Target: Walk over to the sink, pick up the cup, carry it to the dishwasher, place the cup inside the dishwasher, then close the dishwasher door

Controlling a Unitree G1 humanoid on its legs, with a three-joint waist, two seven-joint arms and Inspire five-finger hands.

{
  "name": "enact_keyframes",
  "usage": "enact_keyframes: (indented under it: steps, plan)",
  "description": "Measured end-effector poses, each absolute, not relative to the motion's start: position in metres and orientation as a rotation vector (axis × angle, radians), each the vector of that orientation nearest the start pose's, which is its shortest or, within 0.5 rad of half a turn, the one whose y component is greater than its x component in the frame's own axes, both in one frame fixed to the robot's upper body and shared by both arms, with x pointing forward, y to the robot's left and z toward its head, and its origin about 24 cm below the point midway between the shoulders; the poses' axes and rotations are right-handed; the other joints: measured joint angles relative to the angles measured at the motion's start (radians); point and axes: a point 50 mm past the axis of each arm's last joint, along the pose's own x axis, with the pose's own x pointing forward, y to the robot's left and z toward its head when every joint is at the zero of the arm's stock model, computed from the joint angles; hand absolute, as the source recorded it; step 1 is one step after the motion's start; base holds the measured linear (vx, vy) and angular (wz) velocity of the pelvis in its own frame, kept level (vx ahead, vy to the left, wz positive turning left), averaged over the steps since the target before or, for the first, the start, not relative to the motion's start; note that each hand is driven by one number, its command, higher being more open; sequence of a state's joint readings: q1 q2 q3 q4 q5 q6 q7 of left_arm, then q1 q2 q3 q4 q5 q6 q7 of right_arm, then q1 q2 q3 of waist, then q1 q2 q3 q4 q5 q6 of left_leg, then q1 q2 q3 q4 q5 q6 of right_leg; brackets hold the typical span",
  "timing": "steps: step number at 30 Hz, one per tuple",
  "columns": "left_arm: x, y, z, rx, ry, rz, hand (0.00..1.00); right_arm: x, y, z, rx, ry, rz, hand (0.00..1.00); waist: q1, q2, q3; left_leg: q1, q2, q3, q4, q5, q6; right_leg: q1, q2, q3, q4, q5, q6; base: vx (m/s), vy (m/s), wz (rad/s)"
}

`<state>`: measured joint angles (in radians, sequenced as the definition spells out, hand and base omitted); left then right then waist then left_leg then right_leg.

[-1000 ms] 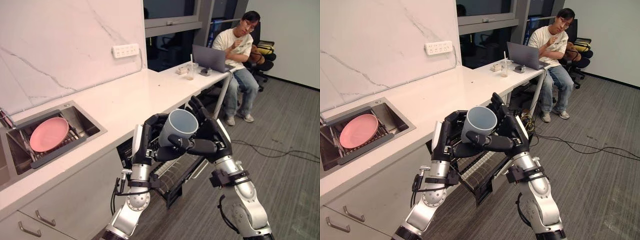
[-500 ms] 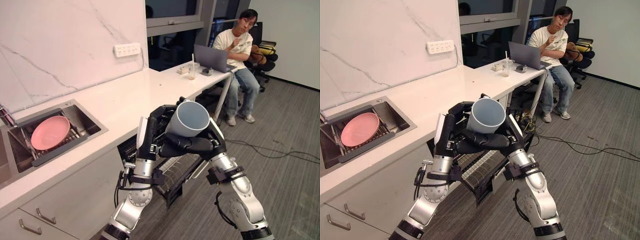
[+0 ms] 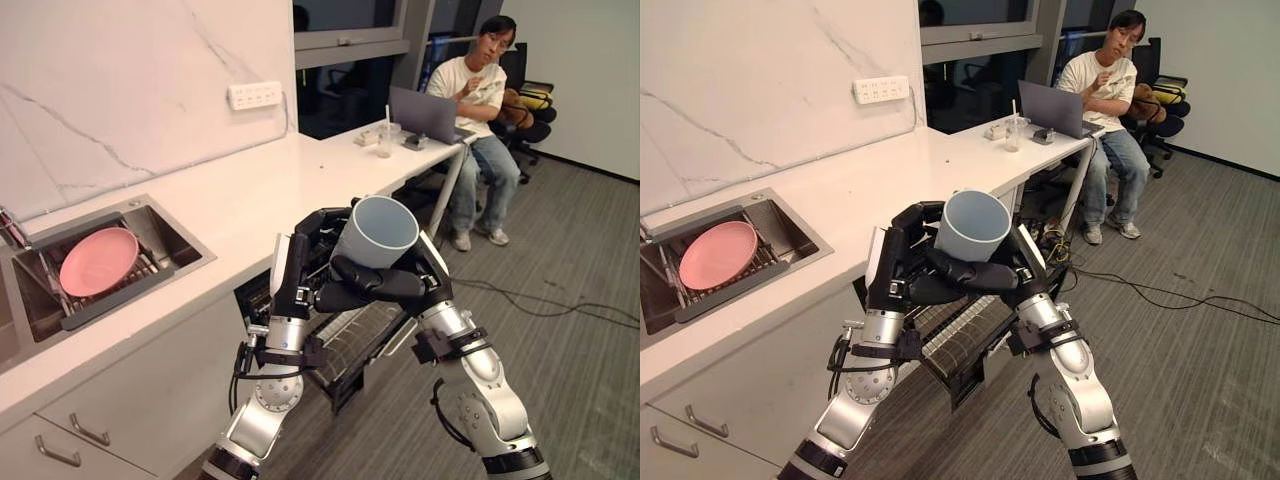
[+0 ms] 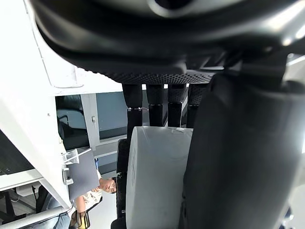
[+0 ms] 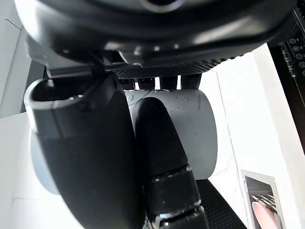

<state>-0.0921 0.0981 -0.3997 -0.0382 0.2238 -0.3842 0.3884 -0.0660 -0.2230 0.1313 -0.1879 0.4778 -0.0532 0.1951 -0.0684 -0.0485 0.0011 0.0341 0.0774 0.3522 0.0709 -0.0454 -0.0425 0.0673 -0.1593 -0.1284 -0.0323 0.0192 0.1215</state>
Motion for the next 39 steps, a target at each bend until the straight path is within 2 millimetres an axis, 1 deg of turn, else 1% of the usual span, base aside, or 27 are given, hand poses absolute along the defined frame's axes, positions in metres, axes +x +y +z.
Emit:
enact_keyframes:
  steps: [1, 2, 7, 10, 13, 16, 20, 23, 25, 29, 32, 35, 36, 37, 39]
  plan:
    - [0.241, 0.075, 0.101, 0.133, -0.558, -0.092, 0.00, 0.256, -0.138, 0.106, 0.243, -0.271, 0.401, 0.00, 0.000, -0.001, 0.000, -0.001, -0.001, 0.000, 0.000, 0.000, 0.000, -0.001, -0.001, 0.000, 0.000, 0.000, 0.000, 0.00, 0.000, 0.00]
    - [0.241, 0.075, 0.101, 0.132, -0.555, -0.093, 1.00, 0.256, -0.138, 0.106, 0.243, -0.269, 0.401, 0.00, 0.000, -0.001, 0.000, -0.002, -0.002, -0.001, 0.000, 0.000, 0.000, -0.001, -0.002, -0.002, 0.000, 0.000, 0.000, 0.00, 0.000, 0.00]
    - [0.238, 0.074, 0.096, 0.100, -0.529, -0.108, 1.00, 0.256, -0.139, 0.105, 0.245, -0.264, 0.383, 0.00, 0.000, 0.000, 0.001, -0.006, -0.002, -0.008, 0.000, 0.000, 0.000, 0.000, -0.002, -0.009, 0.000, 0.000, 0.000, 0.00, 0.000, 0.04]
    - [0.229, 0.071, 0.086, 0.102, -0.493, -0.146, 1.00, 0.259, -0.142, 0.103, 0.261, -0.255, 0.338, 0.00, 0.000, 0.000, 0.001, -0.007, -0.003, -0.012, 0.000, 0.000, 0.000, 0.002, -0.002, -0.013, 0.000, 0.000, 0.000, 0.00, 0.000, 0.04]
    - [0.223, 0.072, 0.075, 0.106, -0.443, -0.148, 1.00, 0.261, -0.146, 0.106, 0.299, -0.272, 0.292, 0.00, 0.000, 0.001, 0.005, -0.006, -0.004, -0.012, 0.000, 0.000, 0.000, 0.003, -0.003, -0.014, 0.000, 0.000, 0.000, 0.00, 0.000, 0.00]
    - [0.222, 0.081, 0.072, 0.107, -0.423, -0.103, 1.00, 0.263, -0.156, 0.110, 0.335, -0.304, 0.232, 0.00, 0.001, 0.002, 0.006, -0.006, -0.005, -0.015, 0.000, 0.001, 0.002, 0.004, -0.004, -0.017, 0.004, 0.000, 0.000, 0.00, 0.000, 0.02]
    - [0.229, 0.098, 0.075, 0.073, -0.420, 0.007, 1.00, 0.263, -0.166, 0.113, 0.346, -0.338, 0.182, 0.00, 0.000, 0.006, 0.010, 0.002, -0.009, -0.017, -0.011, 0.006, 0.007, 0.006, -0.007, -0.023, 0.012, 0.000, 0.000, 0.00, 0.000, 0.00]
    - [0.231, 0.106, 0.077, 0.073, -0.428, 0.037, 1.00, 0.263, -0.170, 0.114, 0.354, -0.345, 0.157, 0.00, 0.000, 0.006, 0.010, 0.004, -0.015, -0.026, -0.024, 0.013, 0.009, 0.006, -0.010, -0.035, 0.015, -0.001, -0.001, -0.03, 0.003, 0.08]
    - [0.231, 0.107, 0.076, 0.062, -0.420, 0.025, 1.00, 0.262, -0.172, 0.114, 0.352, -0.348, 0.148, 0.00, 0.001, 0.006, 0.010, 0.006, -0.019, -0.034, -0.036, 0.021, 0.010, 0.006, -0.012, -0.043, 0.015, -0.001, -0.001, -0.01, 0.000, 0.11]
    - [0.224, 0.109, 0.066, 0.059, -0.366, -0.047, 1.00, 0.261, -0.176, 0.112, 0.349, -0.344, 0.137, 0.00, 0.002, 0.006, 0.010, 0.010, -0.023, -0.037, -0.048, 0.025, 0.012, 0.008, -0.014, -0.049, 0.015, -0.001, -0.001, 0.00, 0.001, 0.04]
    - [0.218, 0.105, 0.054, 0.072, -0.307, -0.137, 1.00, 0.260, -0.185, 0.109, 0.336, -0.322, 0.110, 0.00, 0.003, 0.007, 0.010, 0.012, -0.028, -0.040, -0.058, 0.029, 0.016, 0.008, -0.018, -0.060, 0.017, -0.001, -0.001, 0.01, 0.008, 0.04]
    - [0.215, 0.102, 0.031, 0.106, -0.207, -0.211, 1.00, 0.261, -0.192, 0.103, 0.301, -0.281, 0.112, 0.00, 0.003, 0.007, 0.010, 0.017, -0.031, -0.041, -0.067, 0.032, 0.018, 0.011, -0.019, -0.068, 0.019, -0.001, -0.001, 0.00, 0.000, 0.00]
    - [0.213, 0.104, 0.015, 0.126, -0.132, -0.221, 1.00, 0.262, -0.196, 0.096, 0.281, -0.244, 0.117, 0.00, 0.001, 0.008, 0.011, 0.017, -0.031, -0.043, -0.071, 0.034, 0.017, 0.012, -0.020, -0.071, 0.019, -0.001, -0.001, 0.00, 0.000, 0.00]
    - [0.212, 0.105, 0.008, 0.134, -0.097, -0.221, 1.00, 0.263, -0.197, 0.093, 0.268, -0.226, 0.116, 0.00, 0.001, 0.008, 0.011, 0.018, -0.031, -0.044, -0.073, 0.035, 0.018, 0.013, -0.020, -0.071, 0.018, -0.001, -0.001, 0.00, -0.008, 0.03]
    - [0.205, 0.112, -0.016, 0.156, 0.023, -0.200, 1.00, 0.264, -0.203, 0.082, 0.229, -0.160, 0.112, 0.00, 0.001, 0.008, 0.011, 0.020, -0.030, -0.047, -0.085, 0.044, 0.017, 0.013, -0.020, -0.075, 0.015, -0.001, -0.001, 0.00, -0.018, 0.07]
